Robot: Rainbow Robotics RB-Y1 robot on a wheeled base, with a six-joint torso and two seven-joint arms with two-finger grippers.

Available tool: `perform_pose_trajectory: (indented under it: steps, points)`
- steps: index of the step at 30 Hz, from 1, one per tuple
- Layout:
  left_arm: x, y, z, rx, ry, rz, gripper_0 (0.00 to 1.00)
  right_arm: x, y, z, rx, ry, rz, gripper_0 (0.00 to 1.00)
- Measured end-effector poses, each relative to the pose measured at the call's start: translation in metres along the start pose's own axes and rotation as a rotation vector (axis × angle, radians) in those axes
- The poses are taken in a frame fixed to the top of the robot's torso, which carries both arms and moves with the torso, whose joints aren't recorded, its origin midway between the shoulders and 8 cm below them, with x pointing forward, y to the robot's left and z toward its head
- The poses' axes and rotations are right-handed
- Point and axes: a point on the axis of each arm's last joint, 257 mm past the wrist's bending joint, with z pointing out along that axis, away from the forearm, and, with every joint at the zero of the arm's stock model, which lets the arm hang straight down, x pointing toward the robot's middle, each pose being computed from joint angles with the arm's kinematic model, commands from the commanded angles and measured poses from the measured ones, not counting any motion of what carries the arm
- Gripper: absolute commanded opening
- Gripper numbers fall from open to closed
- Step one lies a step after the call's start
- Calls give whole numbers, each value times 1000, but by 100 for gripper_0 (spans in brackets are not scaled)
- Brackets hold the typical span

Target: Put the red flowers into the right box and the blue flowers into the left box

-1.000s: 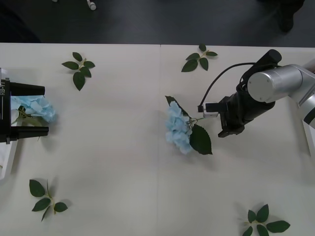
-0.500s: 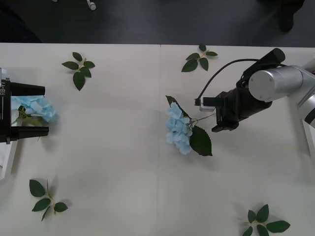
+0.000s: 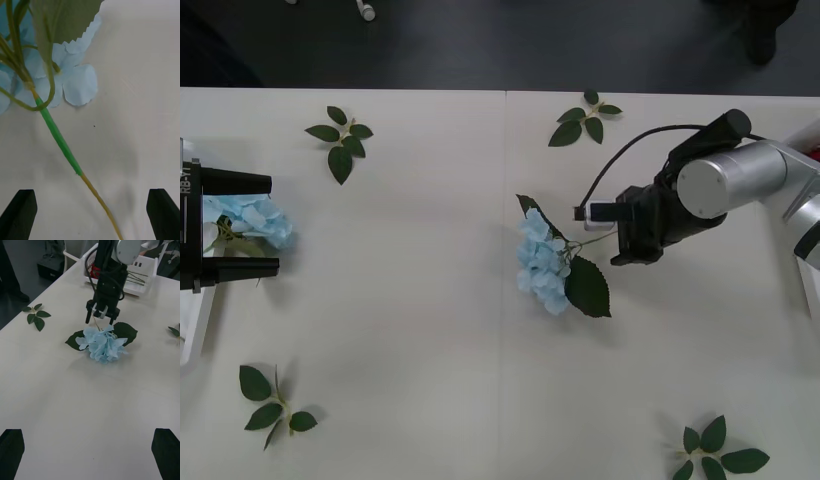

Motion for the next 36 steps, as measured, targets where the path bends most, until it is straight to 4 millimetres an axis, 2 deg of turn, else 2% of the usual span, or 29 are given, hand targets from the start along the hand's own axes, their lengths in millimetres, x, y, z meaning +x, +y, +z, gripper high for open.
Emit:
perform_pose_trajectory:
  steps: [5, 15, 16, 17, 18, 19, 20, 21, 25, 30, 36]
  points:
    - [0, 0, 0, 0, 0, 0, 100, 3, 22, 12, -43, 22, -32, 86]
    - [0, 0, 0, 0, 0, 0, 100, 13, 16, 13, -45, 28, 31, 86]
    - [0, 0, 0, 0, 0, 0, 100, 14, 15, 13, -43, 29, 37, 79]
    - [0, 0, 0, 0, 0, 0, 100, 15, 14, 13, -41, 29, 42, 58]
    - [0, 0, 0, 0, 0, 0, 100, 16, 12, 13, -39, 31, 45, 48]
    - [0, 0, 0, 0, 0, 0, 100, 17, 11, 12, -38, 33, 49, 23]
    - [0, 0, 0, 0, 0, 0, 100, 18, 10, 12, -37, 33, 53, 7]
    - [0, 0, 0, 0, 0, 0, 100, 19, 8, 11, -36, 33, 58, 0]
    - [0, 0, 0, 0, 0, 0, 100, 29, 3, 7, -24, 45, 70, 0]
    - [0, 0, 0, 0, 0, 0, 100, 51, 1, -1, -19, 79, 79, 0]
    - [0, 0, 0, 0, 0, 0, 100, 63, 0, -5, -13, 88, 94, 0]
